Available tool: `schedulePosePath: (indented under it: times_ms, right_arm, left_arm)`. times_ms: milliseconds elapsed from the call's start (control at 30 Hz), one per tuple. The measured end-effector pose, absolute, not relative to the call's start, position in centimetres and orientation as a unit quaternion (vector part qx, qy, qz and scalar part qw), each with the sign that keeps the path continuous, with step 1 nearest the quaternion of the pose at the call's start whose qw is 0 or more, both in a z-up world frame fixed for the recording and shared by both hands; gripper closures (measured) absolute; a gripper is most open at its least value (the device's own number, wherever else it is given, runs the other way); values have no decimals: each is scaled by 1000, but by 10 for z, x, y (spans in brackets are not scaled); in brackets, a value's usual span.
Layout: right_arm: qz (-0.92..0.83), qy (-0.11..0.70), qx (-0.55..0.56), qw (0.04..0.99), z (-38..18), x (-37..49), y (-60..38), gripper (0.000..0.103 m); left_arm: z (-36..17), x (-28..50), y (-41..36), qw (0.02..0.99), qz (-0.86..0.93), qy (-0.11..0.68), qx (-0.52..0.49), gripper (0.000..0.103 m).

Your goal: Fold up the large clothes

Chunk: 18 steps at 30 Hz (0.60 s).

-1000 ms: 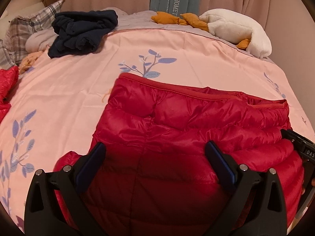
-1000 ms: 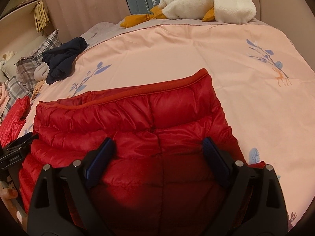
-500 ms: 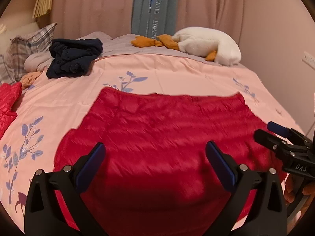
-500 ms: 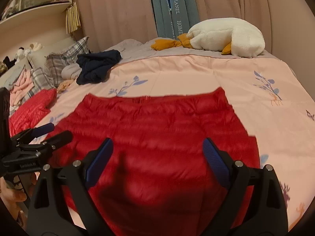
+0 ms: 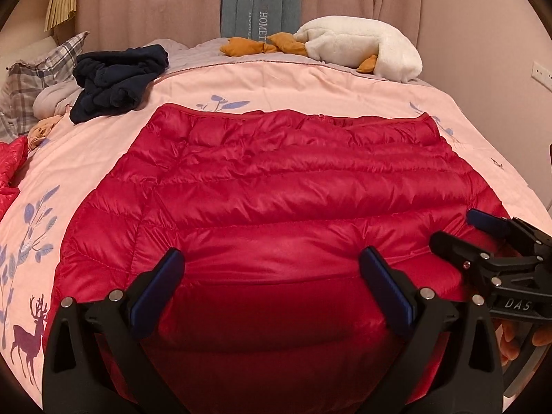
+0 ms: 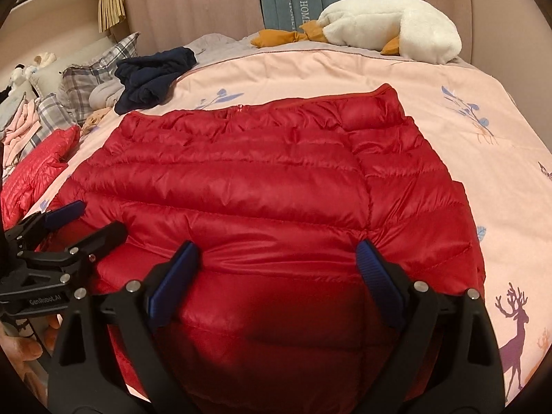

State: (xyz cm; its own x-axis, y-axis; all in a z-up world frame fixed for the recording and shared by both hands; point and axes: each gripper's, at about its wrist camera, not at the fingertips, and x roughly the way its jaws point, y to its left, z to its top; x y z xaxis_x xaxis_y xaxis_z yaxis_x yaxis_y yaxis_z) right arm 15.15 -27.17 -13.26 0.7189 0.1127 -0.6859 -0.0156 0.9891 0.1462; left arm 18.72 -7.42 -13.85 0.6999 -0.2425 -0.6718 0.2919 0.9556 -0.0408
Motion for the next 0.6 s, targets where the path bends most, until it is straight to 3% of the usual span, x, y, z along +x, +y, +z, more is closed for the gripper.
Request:
schedulePosePath:
  times_ms: [400,600]
  right_arm:
    - [23,322,117,939,-98,118,-308,9]
    - [-2,352,143,925,-117,118,-334,9]
  left_arm:
    - [-113,167,-36,933,-114,341,5,1]
    - [-125,175,-17,924,-110,367,-12,1]
